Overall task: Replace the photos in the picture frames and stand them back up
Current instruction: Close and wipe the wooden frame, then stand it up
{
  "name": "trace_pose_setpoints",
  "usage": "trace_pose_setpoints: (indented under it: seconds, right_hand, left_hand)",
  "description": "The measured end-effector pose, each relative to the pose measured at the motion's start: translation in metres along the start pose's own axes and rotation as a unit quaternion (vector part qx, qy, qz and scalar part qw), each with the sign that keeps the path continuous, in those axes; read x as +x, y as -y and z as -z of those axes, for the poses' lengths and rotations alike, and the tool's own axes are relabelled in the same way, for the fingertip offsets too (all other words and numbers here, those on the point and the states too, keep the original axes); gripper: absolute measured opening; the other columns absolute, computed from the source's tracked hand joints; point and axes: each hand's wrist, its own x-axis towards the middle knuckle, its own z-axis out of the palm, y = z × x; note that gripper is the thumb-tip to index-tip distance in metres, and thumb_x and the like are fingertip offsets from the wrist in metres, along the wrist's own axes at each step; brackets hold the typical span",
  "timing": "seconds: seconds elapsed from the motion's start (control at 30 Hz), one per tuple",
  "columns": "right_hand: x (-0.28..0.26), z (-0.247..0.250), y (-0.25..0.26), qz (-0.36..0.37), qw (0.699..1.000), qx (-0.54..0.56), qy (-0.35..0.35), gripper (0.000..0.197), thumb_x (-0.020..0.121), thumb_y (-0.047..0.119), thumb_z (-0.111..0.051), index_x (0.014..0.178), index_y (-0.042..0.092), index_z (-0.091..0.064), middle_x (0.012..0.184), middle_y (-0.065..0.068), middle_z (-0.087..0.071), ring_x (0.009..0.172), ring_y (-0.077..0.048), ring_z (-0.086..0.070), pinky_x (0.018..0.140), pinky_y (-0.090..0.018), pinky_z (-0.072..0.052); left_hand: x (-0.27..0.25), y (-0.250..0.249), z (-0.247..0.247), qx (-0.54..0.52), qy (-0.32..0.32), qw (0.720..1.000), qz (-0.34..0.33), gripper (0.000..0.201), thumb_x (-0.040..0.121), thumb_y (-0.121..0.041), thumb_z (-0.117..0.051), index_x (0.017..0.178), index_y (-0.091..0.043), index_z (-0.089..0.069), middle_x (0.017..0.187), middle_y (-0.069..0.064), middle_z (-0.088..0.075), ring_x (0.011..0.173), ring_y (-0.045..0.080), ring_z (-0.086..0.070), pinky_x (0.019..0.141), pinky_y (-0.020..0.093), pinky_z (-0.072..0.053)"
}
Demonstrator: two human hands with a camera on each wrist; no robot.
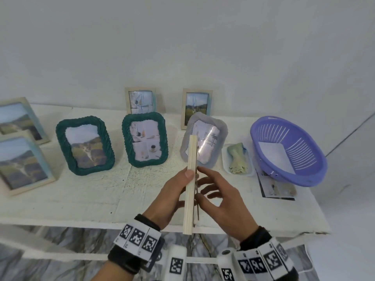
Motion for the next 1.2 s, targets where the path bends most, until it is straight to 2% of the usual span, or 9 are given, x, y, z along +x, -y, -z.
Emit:
trace_pose_setpoints:
  seconds: [0.17,0.33,0.43,0.5,0.57,0.67,0.83,1.0,1.2]
  right_hand:
    - [0.006,0.028,0.001,0.091,0.971,-0.215,-0.056,0.028,0.082,0.031,-0.062,0.110,0.027,-0.068,0.090,0.013,-0.058,0.080,-0.008,-0.055,0.069,-0.028,-0.050]
    - [0.000,0.034,0.005,0.086,0.925,-0.358,-0.097,0.022,0.087,0.034,-0.057,0.105,0.032,-0.070,0.060,0.012,-0.049,0.054,-0.010,-0.048,0.048,-0.033,-0.047]
    - [-0.005,0.032,0.008,-0.003,0.964,-0.254,-0.074,0.025,0.095,0.031,-0.050,0.114,0.035,-0.066,0.054,0.011,-0.060,0.046,-0.009,-0.055,0.053,-0.032,-0.051]
    - [-0.004,0.036,0.018,-0.101,0.992,-0.059,-0.052,0.025,0.100,0.031,-0.046,0.113,0.027,-0.068,0.068,0.005,-0.071,0.050,-0.012,-0.063,0.056,-0.029,-0.051]
    - [-0.001,0.042,0.026,-0.201,0.969,0.143,-0.035,0.042,0.101,0.043,-0.038,0.107,0.019,-0.071,0.082,-0.004,-0.075,0.067,-0.022,-0.070,0.060,-0.032,-0.052]
    - [0.007,0.050,0.024,-0.267,0.921,0.282,-0.001,0.061,0.095,0.062,-0.032,0.113,0.018,-0.071,0.105,-0.010,-0.073,0.099,-0.027,-0.070,0.091,-0.046,-0.052]
    - [0.019,0.044,0.015,-0.245,0.914,0.317,0.053,0.055,0.089,0.065,-0.037,0.116,0.029,-0.070,0.119,-0.010,-0.068,0.112,-0.029,-0.064,0.103,-0.053,-0.043]
    - [0.048,0.023,0.025,-0.220,0.921,0.308,0.093,0.048,0.100,0.050,-0.033,0.123,0.022,-0.065,0.120,-0.011,-0.068,0.113,-0.028,-0.063,0.103,-0.052,-0.044]
    - [0.119,-0.019,0.066,-0.110,0.966,0.215,0.087,0.030,0.099,0.034,-0.045,0.117,0.019,-0.063,0.094,-0.017,-0.068,0.080,-0.026,-0.063,0.063,-0.041,-0.056]
  left_hand:
    - [0.002,-0.010,-0.007,0.026,-0.021,0.999,0.007,0.059,0.065,-0.076,-0.054,0.107,-0.038,-0.069,0.115,0.003,-0.069,0.111,0.017,-0.063,0.096,0.049,-0.052]
    - [0.003,-0.013,-0.021,0.035,-0.040,0.999,0.005,0.082,0.057,-0.077,-0.056,0.123,-0.028,-0.060,0.105,-0.013,-0.072,0.101,0.004,-0.066,0.086,0.036,-0.053]
    - [0.005,-0.012,-0.028,0.061,-0.060,0.996,-0.007,0.101,0.055,-0.085,-0.060,0.138,-0.028,-0.048,0.123,-0.009,-0.065,0.110,0.007,-0.062,0.090,0.034,-0.052]
    - [0.005,-0.011,-0.030,0.078,-0.081,0.993,-0.027,0.102,0.054,-0.089,-0.061,0.138,-0.035,-0.042,0.126,-0.016,-0.060,0.111,0.000,-0.059,0.093,0.031,-0.050]
    - [0.002,-0.013,-0.028,0.066,-0.112,0.991,-0.043,0.088,0.062,-0.086,-0.060,0.132,-0.035,-0.047,0.119,-0.018,-0.062,0.105,-0.003,-0.061,0.090,0.030,-0.052]
    - [-0.002,-0.019,-0.021,0.022,-0.120,0.992,-0.029,0.071,0.074,-0.083,-0.042,0.118,-0.032,-0.063,0.114,-0.006,-0.071,0.106,0.015,-0.067,0.097,0.050,-0.051]
    - [-0.009,-0.034,-0.005,-0.003,-0.083,0.996,-0.020,0.073,0.078,-0.077,-0.021,0.121,-0.036,-0.062,0.116,0.003,-0.072,0.110,0.023,-0.067,0.098,0.051,-0.049]
    - [-0.010,-0.055,0.029,0.011,-0.099,0.995,-0.007,0.078,0.079,-0.080,-0.013,0.115,-0.039,-0.068,0.113,0.004,-0.072,0.107,0.022,-0.068,0.097,0.046,-0.050]
    - [-0.007,-0.110,0.104,0.063,-0.173,0.982,-0.036,0.075,0.082,-0.076,-0.014,0.110,-0.031,-0.068,0.097,0.003,-0.076,0.097,0.022,-0.071,0.092,0.041,-0.054]
